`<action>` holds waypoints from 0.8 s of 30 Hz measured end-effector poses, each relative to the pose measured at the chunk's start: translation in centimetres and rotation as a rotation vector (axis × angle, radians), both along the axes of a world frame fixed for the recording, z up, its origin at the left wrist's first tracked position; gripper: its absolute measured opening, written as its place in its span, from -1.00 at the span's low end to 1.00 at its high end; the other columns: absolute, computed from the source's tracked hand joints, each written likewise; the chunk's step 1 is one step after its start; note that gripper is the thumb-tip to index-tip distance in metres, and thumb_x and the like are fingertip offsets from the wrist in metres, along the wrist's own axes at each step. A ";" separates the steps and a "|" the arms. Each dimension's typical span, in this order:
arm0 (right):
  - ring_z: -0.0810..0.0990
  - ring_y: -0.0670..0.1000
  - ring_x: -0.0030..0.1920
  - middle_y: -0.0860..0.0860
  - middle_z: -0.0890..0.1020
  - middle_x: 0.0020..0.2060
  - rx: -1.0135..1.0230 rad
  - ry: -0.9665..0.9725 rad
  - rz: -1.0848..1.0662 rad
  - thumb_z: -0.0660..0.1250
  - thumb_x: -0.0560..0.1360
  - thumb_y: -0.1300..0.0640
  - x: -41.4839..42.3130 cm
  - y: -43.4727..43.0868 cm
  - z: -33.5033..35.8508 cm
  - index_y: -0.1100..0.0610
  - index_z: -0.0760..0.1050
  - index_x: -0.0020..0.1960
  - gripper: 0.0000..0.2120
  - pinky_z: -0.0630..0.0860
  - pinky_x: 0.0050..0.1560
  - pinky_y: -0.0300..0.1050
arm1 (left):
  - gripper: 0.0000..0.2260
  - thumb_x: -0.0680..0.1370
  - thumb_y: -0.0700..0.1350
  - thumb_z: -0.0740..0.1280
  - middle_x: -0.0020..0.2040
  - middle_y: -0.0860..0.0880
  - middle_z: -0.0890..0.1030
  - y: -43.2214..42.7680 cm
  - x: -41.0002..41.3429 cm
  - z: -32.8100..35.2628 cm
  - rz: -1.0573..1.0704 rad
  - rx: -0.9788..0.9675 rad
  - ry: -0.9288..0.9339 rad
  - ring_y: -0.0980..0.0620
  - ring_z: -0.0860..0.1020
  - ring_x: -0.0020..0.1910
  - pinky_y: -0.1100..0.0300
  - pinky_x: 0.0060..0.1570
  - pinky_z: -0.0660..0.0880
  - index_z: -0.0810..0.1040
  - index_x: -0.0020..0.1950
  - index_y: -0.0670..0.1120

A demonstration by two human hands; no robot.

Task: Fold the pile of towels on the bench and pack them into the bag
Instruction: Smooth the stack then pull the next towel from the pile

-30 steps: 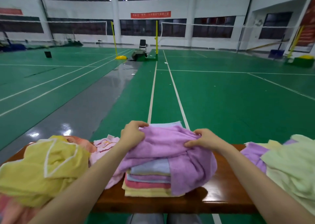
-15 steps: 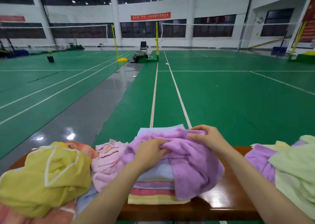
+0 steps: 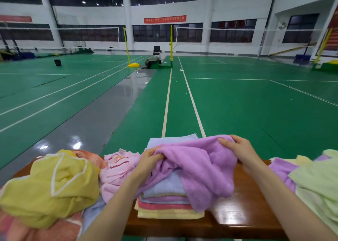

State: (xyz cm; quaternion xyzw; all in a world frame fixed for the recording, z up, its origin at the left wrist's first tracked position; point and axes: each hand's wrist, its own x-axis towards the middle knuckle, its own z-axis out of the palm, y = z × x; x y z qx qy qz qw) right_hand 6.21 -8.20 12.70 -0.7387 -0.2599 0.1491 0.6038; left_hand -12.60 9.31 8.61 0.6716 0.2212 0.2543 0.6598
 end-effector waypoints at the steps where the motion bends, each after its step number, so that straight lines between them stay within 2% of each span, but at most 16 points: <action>1: 0.54 0.01 -0.17 0.06 0.61 -0.17 -0.006 -0.059 0.001 0.33 0.51 0.19 -0.1 0.3 0.4 0.14 0.54 -0.10 -0.96 0.48 -0.20 -0.14 | -0.72 0.45 -0.50 0.13 -0.13 -0.19 0.67 0.0 -0.4 0.1 -0.040 -0.035 -0.014 -0.05 0.63 -0.14 0.23 -0.19 0.59 0.61 -0.06 -0.32; 4: 0.48 -0.01 -0.16 0.04 0.54 -0.16 -0.072 -0.235 0.028 0.23 0.57 0.16 -0.3 1.2 1.6 0.20 0.48 -0.02 -0.88 0.40 -0.19 -0.23 | -0.61 0.34 -0.58 0.08 -0.06 -0.20 0.67 0.4 -1.0 0.3 -0.140 -0.097 0.010 -0.05 0.65 -0.11 0.19 -0.20 0.62 0.63 -0.07 -0.36; 7: 0.47 0.00 -0.17 0.02 0.51 -0.19 -0.109 -0.277 0.027 0.24 0.56 0.18 -0.3 1.7 2.6 0.22 0.44 -0.03 -0.91 0.39 -0.20 -0.21 | -0.67 0.34 -0.45 0.13 0.02 -0.15 0.67 1.2 -1.2 0.6 -0.210 -0.057 0.060 -0.05 0.64 -0.01 0.14 -0.07 0.61 0.64 -0.07 -0.34; 9: 0.52 0.00 -0.19 0.05 0.56 -0.19 -0.057 -0.215 0.067 0.33 0.48 0.28 -0.5 1.8 3.3 0.21 0.47 -0.07 -0.95 0.48 -0.15 -0.17 | -0.75 0.39 -0.25 0.25 0.03 -0.14 0.67 1.5 -1.1 1.4 -0.225 0.052 0.075 -0.09 0.62 0.06 0.08 0.09 0.56 0.67 -0.05 -0.25; 10: 0.54 0.00 -0.20 0.06 0.59 -0.20 -0.012 -0.186 0.113 0.35 0.43 0.36 -0.8 1.8 3.8 0.20 0.48 -0.12 -0.89 0.51 -0.15 -0.20 | -0.79 0.44 -0.16 0.30 0.00 -0.12 0.68 1.4 -0.8 2.1 -0.208 0.138 0.081 -0.07 0.61 0.06 0.11 0.12 0.54 0.69 -0.04 -0.17; 12: 0.58 -0.02 -0.18 0.02 0.63 -0.22 0.044 -0.203 0.234 0.36 0.34 0.48 -1.7 1.9 4.5 0.15 0.51 -0.22 -0.76 0.53 -0.14 -0.30 | -0.84 0.48 -0.12 0.39 -0.03 0.01 0.67 0.9 0.0 3.6 -0.112 0.328 0.054 0.07 0.61 0.01 0.28 0.04 0.50 0.64 0.05 0.01; 13: 0.60 -0.04 -0.16 -0.01 0.65 -0.22 0.047 -0.238 0.300 0.38 0.30 0.48 -2.1 1.9 4.8 0.13 0.52 -0.23 -0.74 0.53 -0.10 -0.32 | -0.70 0.44 -0.14 0.45 0.02 0.08 0.64 0.6 0.5 4.5 -0.091 0.424 0.024 0.17 0.57 0.01 0.34 0.01 0.46 0.56 0.14 0.09; 15: 0.61 -0.13 -0.14 -0.08 0.66 -0.20 0.034 -0.310 0.422 0.41 0.19 0.38 -3.2 2.0 5.2 0.08 0.54 -0.20 -0.72 0.50 -0.06 -0.35 | -0.38 0.32 -0.15 0.54 0.15 0.18 0.55 -0.2 1.6 6.1 -0.147 0.570 -0.002 0.29 0.49 0.12 0.44 0.10 0.38 0.39 0.30 0.15; 17: 0.60 -0.20 -0.10 -0.07 0.65 -0.13 0.035 -0.342 0.517 0.40 0.14 0.37 -4.0 2.2 5.1 0.07 0.54 -0.10 -0.62 0.48 -0.03 -0.38 | -0.28 0.28 -0.17 0.57 0.23 0.17 0.51 -1.2 2.6 7.1 -0.265 0.621 0.022 0.30 0.44 0.21 0.48 0.22 0.29 0.37 0.38 0.07; 19: 0.60 -0.23 -0.05 -0.05 0.64 -0.06 0.057 -0.347 0.556 0.42 0.15 0.48 -4.3 2.3 5.0 0.07 0.53 -0.01 -0.50 0.47 0.00 -0.39 | -0.34 0.26 -0.20 0.56 0.13 0.07 0.57 -1.9 3.4 7.3 -0.309 0.609 0.017 0.18 0.52 0.13 0.37 0.20 0.38 0.43 0.33 -0.06; 20: 0.60 -0.24 -0.04 -0.05 0.63 -0.04 0.066 -0.359 0.540 0.43 0.15 0.49 -4.3 2.2 4.9 0.05 0.53 0.01 -0.47 0.46 0.01 -0.39 | -0.37 0.26 -0.22 0.56 0.01 0.04 0.60 -2.2 3.6 7.3 -0.300 0.580 0.015 0.14 0.56 0.01 0.31 0.12 0.44 0.45 0.29 -0.10; 22: 0.58 -0.24 0.00 -0.04 0.63 -0.01 0.090 -0.371 0.469 0.45 0.15 0.45 -3.9 2.0 4.8 0.01 0.52 0.02 -0.46 0.45 0.05 -0.39 | -0.45 0.29 -0.27 0.55 -0.22 0.02 0.57 -2.3 3.8 7.1 -0.274 0.524 0.046 0.10 0.51 -0.23 0.22 -0.09 0.47 0.46 0.23 -0.11; 24: 0.56 -0.16 0.11 -0.02 0.61 0.06 0.087 -0.372 0.427 0.46 0.20 0.50 -3.4 1.6 4.6 0.00 0.52 0.04 -0.45 0.44 0.16 -0.33 | -0.57 0.31 -0.28 0.54 -0.26 0.04 0.56 -2.1 3.8 6.9 -0.261 0.549 0.073 0.10 0.48 -0.26 0.22 -0.14 0.46 0.52 0.12 -0.11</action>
